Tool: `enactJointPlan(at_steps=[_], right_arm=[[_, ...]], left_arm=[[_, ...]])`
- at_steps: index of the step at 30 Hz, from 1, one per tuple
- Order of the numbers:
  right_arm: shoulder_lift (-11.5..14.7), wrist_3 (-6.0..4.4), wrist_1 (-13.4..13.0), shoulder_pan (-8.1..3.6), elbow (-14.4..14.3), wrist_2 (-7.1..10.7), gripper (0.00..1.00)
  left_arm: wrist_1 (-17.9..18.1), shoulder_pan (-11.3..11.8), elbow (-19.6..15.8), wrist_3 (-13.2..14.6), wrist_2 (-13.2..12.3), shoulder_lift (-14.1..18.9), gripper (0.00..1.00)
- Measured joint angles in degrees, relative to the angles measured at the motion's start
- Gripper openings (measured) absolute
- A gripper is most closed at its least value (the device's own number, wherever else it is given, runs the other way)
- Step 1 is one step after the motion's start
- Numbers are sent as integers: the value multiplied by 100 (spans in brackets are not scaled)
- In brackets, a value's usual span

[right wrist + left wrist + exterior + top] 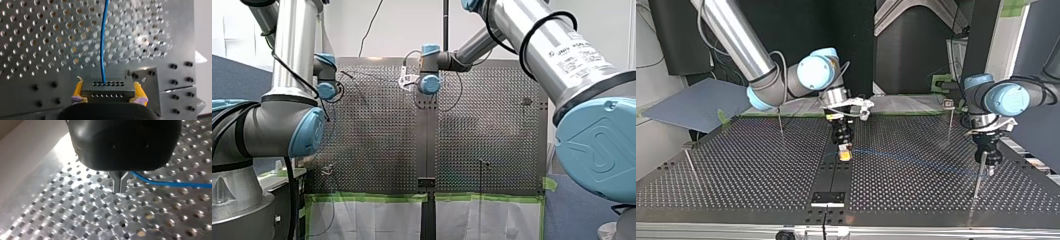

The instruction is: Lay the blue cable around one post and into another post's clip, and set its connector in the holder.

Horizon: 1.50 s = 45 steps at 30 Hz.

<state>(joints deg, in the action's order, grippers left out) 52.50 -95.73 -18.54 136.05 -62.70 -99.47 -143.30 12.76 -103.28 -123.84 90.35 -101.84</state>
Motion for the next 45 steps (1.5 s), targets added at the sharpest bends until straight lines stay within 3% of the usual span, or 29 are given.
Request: enactJointPlan(at_steps=[8,17,19,20,21,22,23,25,33,40,45], right_arm=[[-50,-35,276,-76,-71,-37,0],[-58,-44,210,-122,-428,-124,0],[-59,-40,234,-121,-454,-149,0],[-59,-35,252,-122,-463,-158,0],[-59,-32,265,-122,-468,-163,0],[-59,-31,275,-121,-471,-165,0],[-59,-27,289,-121,-474,-167,0],[-59,-20,314,-122,-475,-169,0],[-59,-2,266,-157,-649,-217,0],[-59,-26,-31,-253,-961,-312,0],[-57,-105,-270,-367,-1200,-363,0]], left_arm=[[-2,-3,-4,-7,11,-21,0],[-1,-5,-5,-16,17,-25,0],[-1,-6,-5,-16,22,-25,26],[-3,-9,-5,-17,31,-24,26],[-11,-11,-5,-16,56,-24,41],[-21,-14,-6,-16,83,-24,64],[-34,-17,-6,-16,115,-24,64],[-64,-29,-6,-16,184,-24,100],[-166,-95,-6,-114,397,-25,100],[-175,-122,-6,-171,436,-24,100],[-169,-125,-7,-175,443,-24,100]])
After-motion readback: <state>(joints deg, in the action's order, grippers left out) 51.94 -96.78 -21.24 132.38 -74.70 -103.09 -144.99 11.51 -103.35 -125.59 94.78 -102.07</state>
